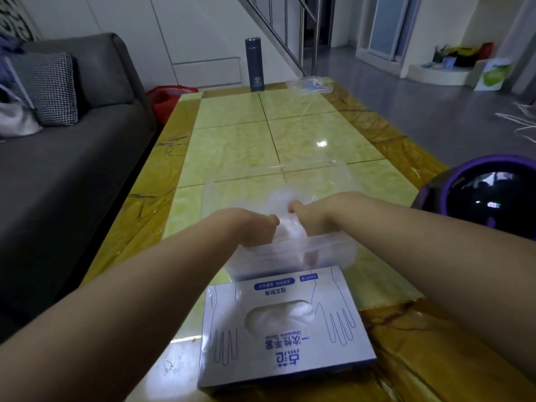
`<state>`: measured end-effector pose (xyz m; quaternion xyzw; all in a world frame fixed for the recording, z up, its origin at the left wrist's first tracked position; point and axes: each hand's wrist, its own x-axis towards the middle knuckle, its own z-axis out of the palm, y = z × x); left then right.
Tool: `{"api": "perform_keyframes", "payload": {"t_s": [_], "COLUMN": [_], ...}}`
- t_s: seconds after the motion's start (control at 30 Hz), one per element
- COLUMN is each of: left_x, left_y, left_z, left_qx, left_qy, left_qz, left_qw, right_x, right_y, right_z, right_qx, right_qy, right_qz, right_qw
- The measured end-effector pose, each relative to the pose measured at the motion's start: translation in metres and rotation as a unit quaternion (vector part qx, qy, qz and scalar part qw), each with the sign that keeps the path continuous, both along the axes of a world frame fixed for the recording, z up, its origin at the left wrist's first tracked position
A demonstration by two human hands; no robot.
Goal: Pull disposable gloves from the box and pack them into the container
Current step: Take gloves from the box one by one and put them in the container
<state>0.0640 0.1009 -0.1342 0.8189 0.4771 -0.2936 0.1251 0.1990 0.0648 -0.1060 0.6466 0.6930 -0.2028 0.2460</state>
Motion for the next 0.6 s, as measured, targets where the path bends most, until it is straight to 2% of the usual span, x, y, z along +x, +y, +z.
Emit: {"api": "perform_keyframes", "payload": {"t_s": [0.2, 0.33, 0.43, 0.6], "left_x": [-0.004, -0.004, -0.007, -0.033], "left_y": [0.007, 0.001, -0.01, -0.032], "left_z": [-0.009, -0.003, 0.024, 0.073], "left_qx": [0.015, 0.009, 0.007, 0.075], "left_qy": [0.091, 0.114, 0.084, -0.039], "left_qz": [0.007, 0.001, -0.017, -0.036], "left_qw": [0.996, 0.993, 0.996, 0.996], "right_x": [0.002, 0.001, -0.001, -0.006], "right_y": [0.013, 0.011, 0.011, 0.005], "right_z": [-0.012, -0.011, -0.009, -0.001], "right_qx": [-0.037, -0.041, -0.038, -0.022], "right_qy": [-0.024, -0.024, -0.037, -0.058], "right_qz": [0.001, -0.006, -0.002, 0.015], "right_qw": [0.999, 0.999, 0.999, 0.998]}}
